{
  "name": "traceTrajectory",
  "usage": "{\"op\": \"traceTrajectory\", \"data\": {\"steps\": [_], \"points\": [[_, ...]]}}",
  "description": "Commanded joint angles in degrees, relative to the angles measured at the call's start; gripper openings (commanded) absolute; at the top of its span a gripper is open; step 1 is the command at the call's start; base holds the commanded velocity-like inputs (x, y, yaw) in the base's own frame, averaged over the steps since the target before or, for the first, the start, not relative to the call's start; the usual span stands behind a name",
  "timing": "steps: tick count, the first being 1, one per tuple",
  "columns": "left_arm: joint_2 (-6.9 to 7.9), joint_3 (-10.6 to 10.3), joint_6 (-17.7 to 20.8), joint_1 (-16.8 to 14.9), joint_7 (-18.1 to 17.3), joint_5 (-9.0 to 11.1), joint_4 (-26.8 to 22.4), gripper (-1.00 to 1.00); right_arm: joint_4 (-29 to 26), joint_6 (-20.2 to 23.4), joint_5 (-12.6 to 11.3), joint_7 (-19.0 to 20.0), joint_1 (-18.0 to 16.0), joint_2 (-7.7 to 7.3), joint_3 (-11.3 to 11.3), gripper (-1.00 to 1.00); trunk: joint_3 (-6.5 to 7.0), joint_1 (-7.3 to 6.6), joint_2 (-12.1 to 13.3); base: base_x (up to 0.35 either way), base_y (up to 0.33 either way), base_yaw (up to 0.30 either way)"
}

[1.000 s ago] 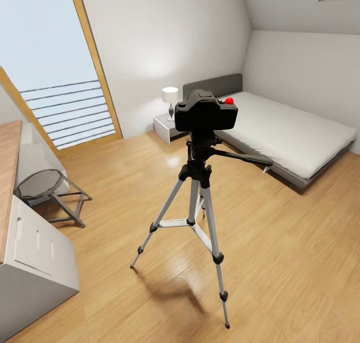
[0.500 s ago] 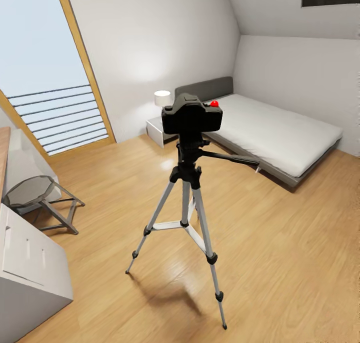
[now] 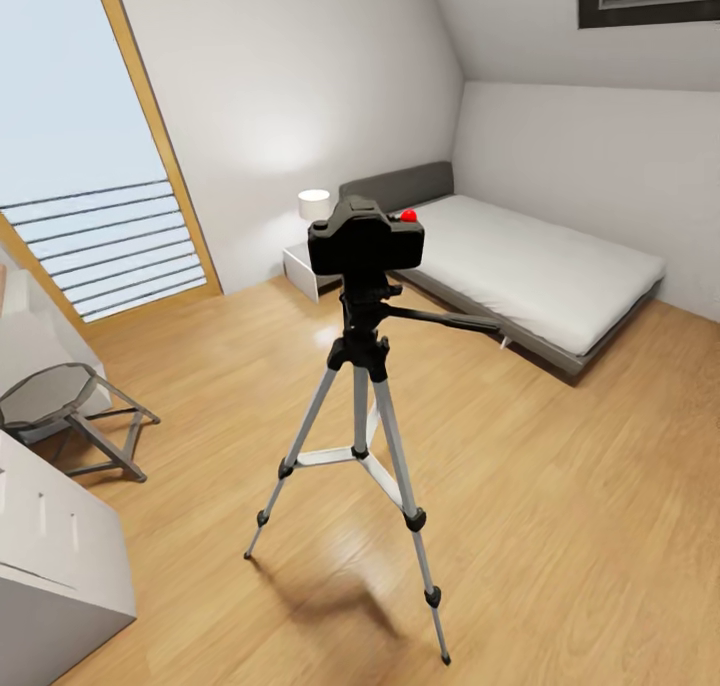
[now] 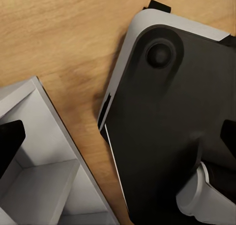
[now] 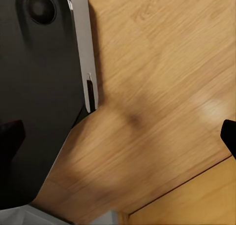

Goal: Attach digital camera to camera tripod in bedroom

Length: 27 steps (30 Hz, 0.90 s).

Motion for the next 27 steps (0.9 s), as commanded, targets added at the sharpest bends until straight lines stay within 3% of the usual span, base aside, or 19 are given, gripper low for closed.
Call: {"op": "traceTrajectory", "data": {"steps": [1,27], "points": [[0.00,-0.49,0.18,-0.03,0.17,0.42,-0.03,1.00,0.19,-0.35,-0.61,0.32,-0.07,0.03,0.47,1.00,0.00,0.03,-0.09,0.000,0.000,-0.011],[0.00,-0.53,0.18,-0.03,0.17,0.41,-0.03,1.00,0.19,-0.30,-0.61,0.15,0.05,0.25,0.62,1.00,2.32,0.03,-0.09,0.000,0.000,-0.001]]}}
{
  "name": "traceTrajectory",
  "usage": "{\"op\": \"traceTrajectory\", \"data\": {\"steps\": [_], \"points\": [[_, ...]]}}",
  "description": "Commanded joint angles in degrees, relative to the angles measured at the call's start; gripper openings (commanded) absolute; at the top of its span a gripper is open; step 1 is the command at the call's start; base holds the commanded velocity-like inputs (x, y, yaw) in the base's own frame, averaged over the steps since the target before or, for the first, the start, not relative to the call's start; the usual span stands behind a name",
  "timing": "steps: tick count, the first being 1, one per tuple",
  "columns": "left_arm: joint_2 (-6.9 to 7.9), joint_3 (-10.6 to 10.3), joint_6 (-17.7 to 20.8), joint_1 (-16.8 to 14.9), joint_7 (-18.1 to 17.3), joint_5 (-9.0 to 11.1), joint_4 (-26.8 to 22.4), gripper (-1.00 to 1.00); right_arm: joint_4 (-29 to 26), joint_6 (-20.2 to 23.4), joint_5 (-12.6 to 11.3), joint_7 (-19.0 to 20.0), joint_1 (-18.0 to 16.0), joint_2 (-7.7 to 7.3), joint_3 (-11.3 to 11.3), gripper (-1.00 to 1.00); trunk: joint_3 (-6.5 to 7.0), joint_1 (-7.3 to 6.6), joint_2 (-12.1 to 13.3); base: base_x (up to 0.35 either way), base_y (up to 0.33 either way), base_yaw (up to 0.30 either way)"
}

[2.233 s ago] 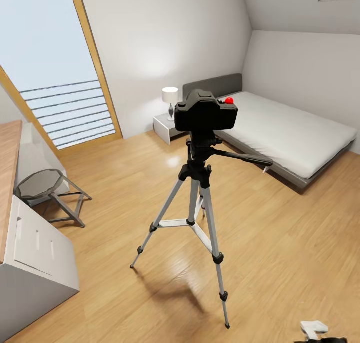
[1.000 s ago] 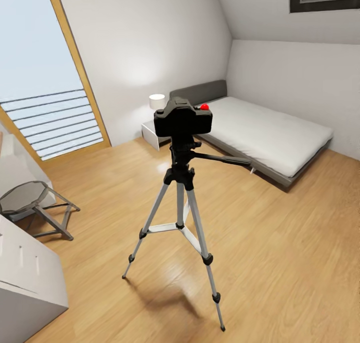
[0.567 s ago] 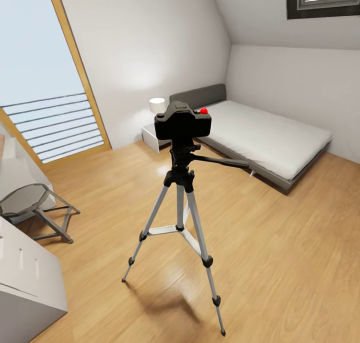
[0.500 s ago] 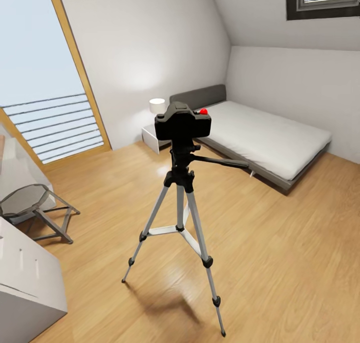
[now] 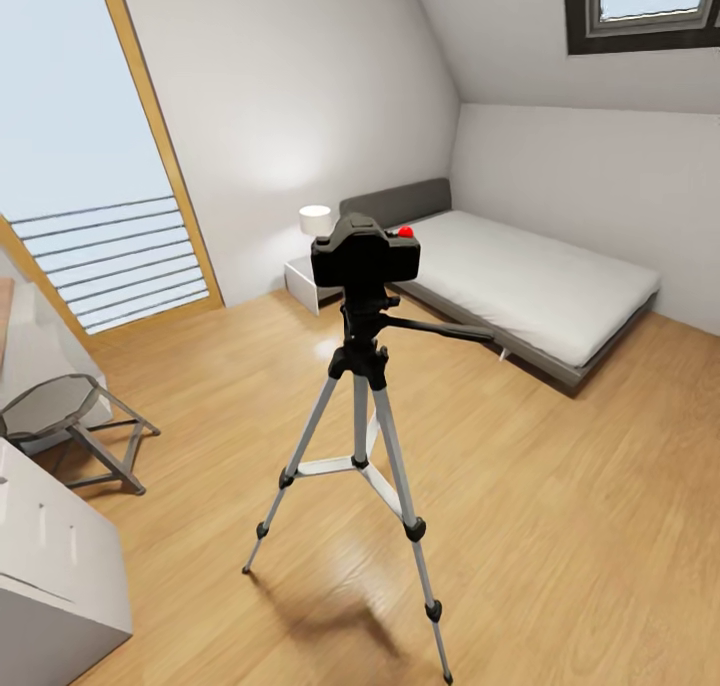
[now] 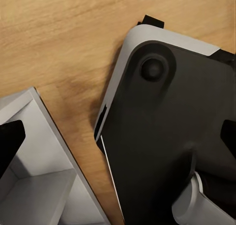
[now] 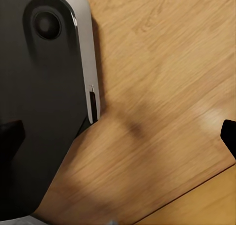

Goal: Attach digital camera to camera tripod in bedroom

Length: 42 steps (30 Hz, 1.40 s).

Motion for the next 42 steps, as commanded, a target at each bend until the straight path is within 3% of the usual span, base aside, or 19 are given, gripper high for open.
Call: {"op": "traceTrajectory", "data": {"steps": [1,42], "points": [[0.00,-0.48,0.18,-0.04,0.17,0.42,-0.03,1.00,0.20,-0.34,-0.61,0.28,-0.08,0.00,0.46,1.00,0.00,0.03,-0.09,0.000,0.000,0.000],[0.00,-0.48,0.18,-0.02,0.17,0.43,-0.03,1.00,0.20,-0.83,-0.61,0.00,-0.08,0.19,0.54,1.00,3.66,0.03,-0.09,0.000,0.000,-0.019]]}}
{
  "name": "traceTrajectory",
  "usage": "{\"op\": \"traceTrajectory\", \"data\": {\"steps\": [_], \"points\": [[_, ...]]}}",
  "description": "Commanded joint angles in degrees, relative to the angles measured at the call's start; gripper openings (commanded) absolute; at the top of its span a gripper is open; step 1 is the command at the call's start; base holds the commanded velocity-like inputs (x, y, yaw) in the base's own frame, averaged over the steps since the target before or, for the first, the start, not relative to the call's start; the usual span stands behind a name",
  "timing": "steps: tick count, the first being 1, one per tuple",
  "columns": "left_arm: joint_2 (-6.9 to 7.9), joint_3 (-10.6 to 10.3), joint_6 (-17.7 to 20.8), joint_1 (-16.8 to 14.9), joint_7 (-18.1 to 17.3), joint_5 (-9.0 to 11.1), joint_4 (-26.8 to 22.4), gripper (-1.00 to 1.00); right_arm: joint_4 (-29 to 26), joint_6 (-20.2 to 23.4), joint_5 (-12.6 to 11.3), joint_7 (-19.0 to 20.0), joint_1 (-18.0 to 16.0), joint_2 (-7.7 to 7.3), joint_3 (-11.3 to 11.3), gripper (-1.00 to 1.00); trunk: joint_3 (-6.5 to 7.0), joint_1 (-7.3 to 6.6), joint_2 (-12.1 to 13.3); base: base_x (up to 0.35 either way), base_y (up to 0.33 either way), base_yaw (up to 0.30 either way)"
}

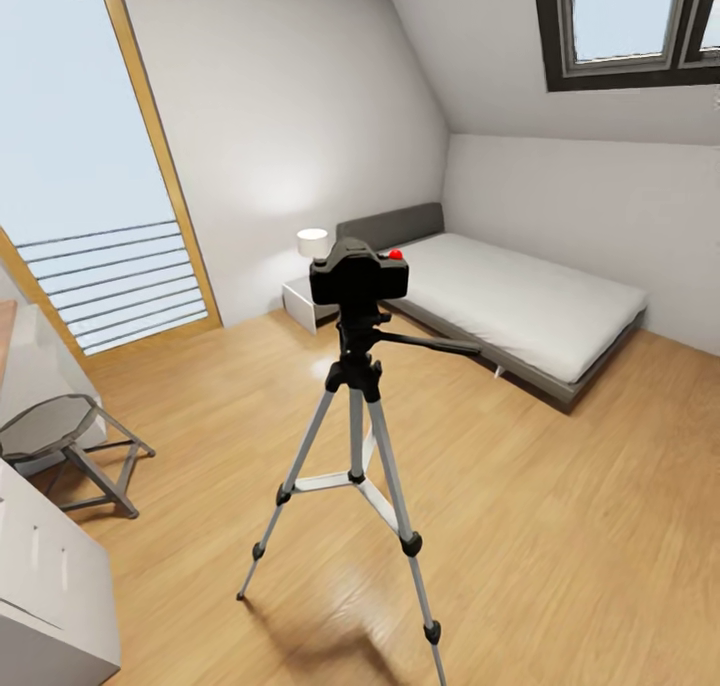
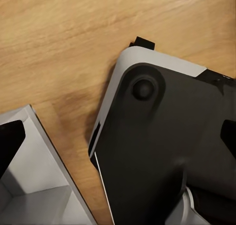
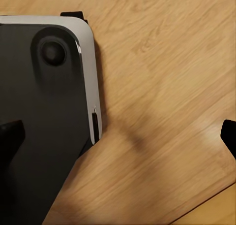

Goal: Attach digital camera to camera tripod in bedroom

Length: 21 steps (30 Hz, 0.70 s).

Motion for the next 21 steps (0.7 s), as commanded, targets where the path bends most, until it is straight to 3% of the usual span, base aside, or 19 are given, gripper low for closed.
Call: {"op": "traceTrajectory", "data": {"steps": [1,16,21], "points": [[0.00,-0.49,0.18,-0.04,0.17,0.42,-0.03,1.00,0.20,-0.41,-0.61,0.24,-0.09,0.01,0.45,1.00,-0.01,0.03,-0.10,0.000,0.000,-0.068],[0.00,-0.49,0.18,-0.05,0.17,0.45,-0.03,1.00,0.12,-0.38,-0.37,-0.13,-0.09,0.26,0.54,1.00,1.33,0.03,-0.10,0.000,0.000,-0.043],[0.00,-0.49,0.18,-0.04,0.17,0.42,-0.03,1.00,0.11,-0.31,-0.34,-0.25,-0.09,1.27,0.54,1.00,1.76,0.03,-0.10,0.000,0.000,-0.061]]}}
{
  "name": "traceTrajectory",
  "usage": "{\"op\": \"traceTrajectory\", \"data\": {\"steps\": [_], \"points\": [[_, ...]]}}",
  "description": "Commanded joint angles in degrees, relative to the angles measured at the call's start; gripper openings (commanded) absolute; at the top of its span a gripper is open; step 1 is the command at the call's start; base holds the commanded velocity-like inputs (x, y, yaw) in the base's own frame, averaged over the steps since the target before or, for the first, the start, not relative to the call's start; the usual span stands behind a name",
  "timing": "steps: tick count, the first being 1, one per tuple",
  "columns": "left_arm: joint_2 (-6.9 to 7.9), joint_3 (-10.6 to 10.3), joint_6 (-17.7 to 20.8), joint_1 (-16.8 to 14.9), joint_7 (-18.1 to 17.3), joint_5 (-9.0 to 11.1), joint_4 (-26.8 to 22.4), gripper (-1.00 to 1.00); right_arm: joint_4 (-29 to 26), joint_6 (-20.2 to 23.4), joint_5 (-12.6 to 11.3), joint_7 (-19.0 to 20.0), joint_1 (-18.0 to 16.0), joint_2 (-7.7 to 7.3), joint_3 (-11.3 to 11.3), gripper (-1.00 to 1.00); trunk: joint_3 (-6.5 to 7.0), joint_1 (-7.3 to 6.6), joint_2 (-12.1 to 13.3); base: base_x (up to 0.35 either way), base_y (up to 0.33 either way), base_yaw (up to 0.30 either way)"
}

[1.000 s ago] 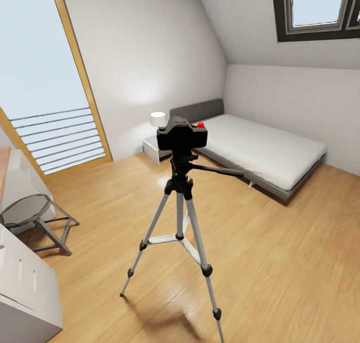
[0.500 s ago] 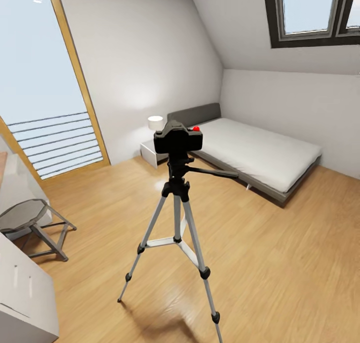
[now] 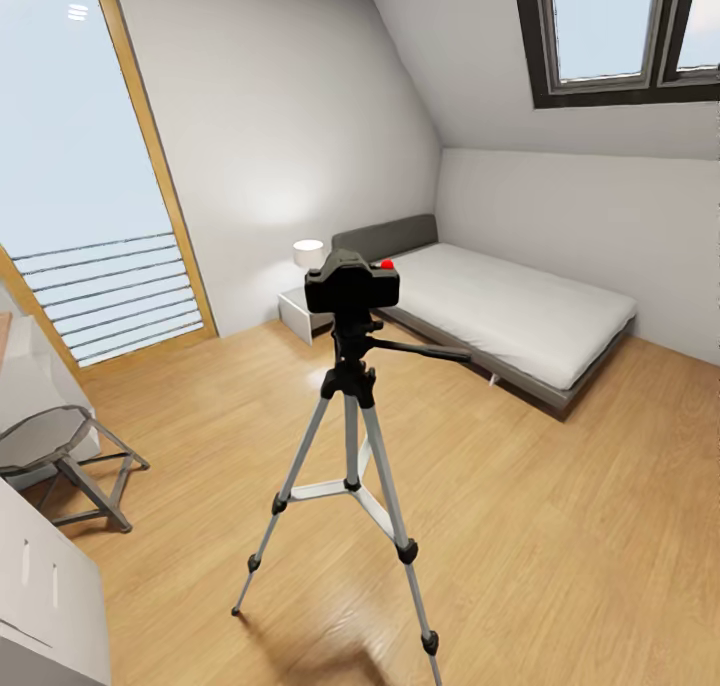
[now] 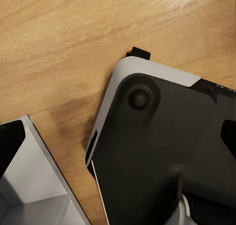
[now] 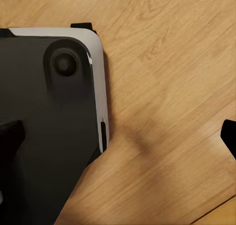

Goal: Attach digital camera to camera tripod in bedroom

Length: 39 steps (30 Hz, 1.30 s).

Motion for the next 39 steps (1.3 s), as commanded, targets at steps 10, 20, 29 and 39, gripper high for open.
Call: {"op": "traceTrajectory", "data": {"steps": [10,20,29,39], "points": [[0.01,-0.48,0.18,-0.05,0.17,0.43,-0.03,1.00,0.19,-0.59,-0.83,-0.24,-0.09,1.70,0.44,1.00,0.76,0.03,-0.10,0.000,0.000,-0.079],[0.01,-0.48,0.18,-0.05,0.17,0.45,-0.03,1.00,0.19,-0.70,-1.11,-0.44,-0.09,1.93,0.39,1.00,1.64,0.03,-0.10,0.000,0.000,-0.049],[0.01,-0.48,0.18,-0.04,0.17,0.45,-0.03,1.00,0.19,-0.72,-1.30,-0.70,-0.09,1.92,0.11,1.00,2.04,0.03,-0.10,0.000,0.000,-0.006],[0.01,-0.47,0.18,-0.05,0.17,0.45,-0.03,1.00,0.24,-0.87,-1.41,-1.75,-0.09,1.96,0.01,1.00,2.34,0.03,-0.10,0.000,0.000,0.000]]}}
